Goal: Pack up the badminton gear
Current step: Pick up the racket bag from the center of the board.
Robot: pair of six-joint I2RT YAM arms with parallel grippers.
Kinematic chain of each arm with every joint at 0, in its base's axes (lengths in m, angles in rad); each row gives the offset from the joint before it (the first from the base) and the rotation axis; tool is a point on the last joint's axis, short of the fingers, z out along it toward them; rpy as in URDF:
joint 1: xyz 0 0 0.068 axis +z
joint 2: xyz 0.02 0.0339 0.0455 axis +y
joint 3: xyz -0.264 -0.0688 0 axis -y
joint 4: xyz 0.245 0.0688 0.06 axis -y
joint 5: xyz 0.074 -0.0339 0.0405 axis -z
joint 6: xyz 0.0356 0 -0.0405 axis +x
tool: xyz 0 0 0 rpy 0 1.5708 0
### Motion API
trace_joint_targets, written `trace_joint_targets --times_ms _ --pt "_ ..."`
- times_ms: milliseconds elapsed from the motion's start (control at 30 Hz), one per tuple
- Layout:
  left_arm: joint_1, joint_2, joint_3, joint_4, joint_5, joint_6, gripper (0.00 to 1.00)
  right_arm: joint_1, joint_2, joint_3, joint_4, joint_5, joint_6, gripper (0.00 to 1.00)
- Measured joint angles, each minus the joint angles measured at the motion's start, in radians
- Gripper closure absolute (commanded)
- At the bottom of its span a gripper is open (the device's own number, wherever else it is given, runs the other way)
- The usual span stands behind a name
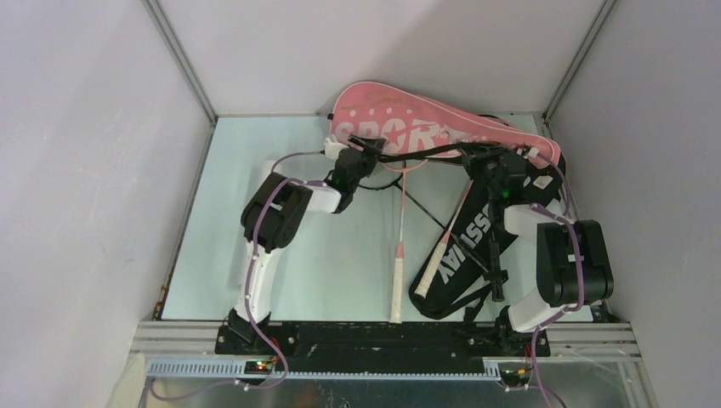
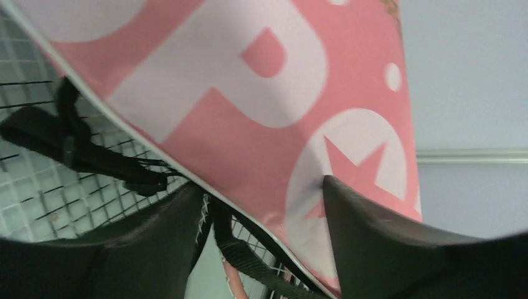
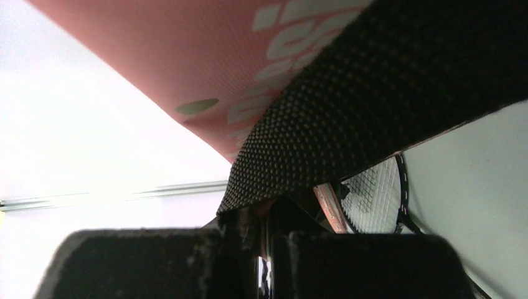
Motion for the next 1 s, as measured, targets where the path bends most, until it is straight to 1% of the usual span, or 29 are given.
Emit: trace_joint_targets --times_ms 33,67,100,167,233,267,333,367,400,433,467,500,533,600,667,733,767,867,1000 --pt "0.003 0.011 0.004 -0.002 -0.006 -0.007 0.42 -0.003 0.0 -0.002 -0.002 -0.011 0.0 1.0" --pt "0.005 0.02 0.008 -0.008 -0.015 -0.011 0.54 -0.007 0.0 -0.004 -0.003 -0.022 0.0 1.0" --pt "0.006 0.025 0.009 -0.014 -0.023 -0.015 0.6 -0.01 0.0 -0.005 -0.005 -0.03 0.0 1.0" --pt "0.008 0.027 0.011 -0.024 -0.034 -0.012 0.92 -0.017 0.0 -0.007 -0.007 -0.049 -0.002 1.0" --pt "0.009 0.026 0.014 -0.027 -0.043 0.006 0.99 -0.024 -0.001 -0.009 -0.017 -0.066 -0.019 1.0" --pt "0.008 0.024 0.016 -0.031 -0.047 0.011 0.99 -0.026 -0.001 -0.01 -0.025 -0.069 -0.027 0.99" --pt "0.006 0.013 0.015 -0.053 -0.047 0.037 1.0 -0.035 -0.002 -0.01 -0.055 -0.079 -0.06 0.85" --pt "0.006 0.0 0.015 -0.066 -0.048 0.057 1.0 -0.038 -0.002 -0.01 -0.07 -0.081 -0.08 0.81" --pt "0.007 -0.013 0.014 -0.078 -0.058 0.078 1.0 -0.042 -0.005 -0.01 -0.087 -0.087 -0.105 0.7" --pt "0.008 -0.026 0.011 -0.087 -0.072 0.094 1.0 -0.047 -0.01 -0.008 -0.113 -0.101 -0.14 0.63" --pt "0.013 -0.047 0.0 -0.092 -0.086 0.116 1.0 -0.048 -0.016 -0.007 -0.144 -0.122 -0.179 0.49" --pt "0.018 -0.074 -0.014 -0.101 -0.101 0.136 1.0 -0.046 -0.021 -0.003 -0.174 -0.141 -0.214 0.43" --pt "0.021 -0.103 -0.03 -0.111 -0.11 0.158 1.0 -0.042 -0.024 -0.001 -0.196 -0.156 -0.239 0.32" --pt "0.027 -0.159 -0.057 -0.132 -0.129 0.199 1.0 -0.022 -0.034 0.01 -0.264 -0.178 -0.336 0.22" --pt "0.031 -0.211 -0.078 -0.161 -0.146 0.237 1.0 0.013 -0.057 0.015 -0.333 -0.177 -0.438 0.18" --pt "0.029 -0.251 -0.095 -0.174 -0.158 0.262 1.0 0.067 -0.091 0.016 -0.394 -0.166 -0.534 0.16" --pt "0.026 -0.27 -0.105 -0.182 -0.165 0.275 1.0 0.109 -0.109 0.017 -0.419 -0.149 -0.588 0.14" --pt "0.016 -0.307 -0.134 -0.198 -0.179 0.296 1.0 0.271 -0.137 0.03 -0.469 -0.112 -0.723 0.13" --pt "0.007 -0.339 -0.167 -0.245 -0.194 0.32 1.0 0.449 -0.097 0.078 -0.518 -0.068 -0.83 0.14"
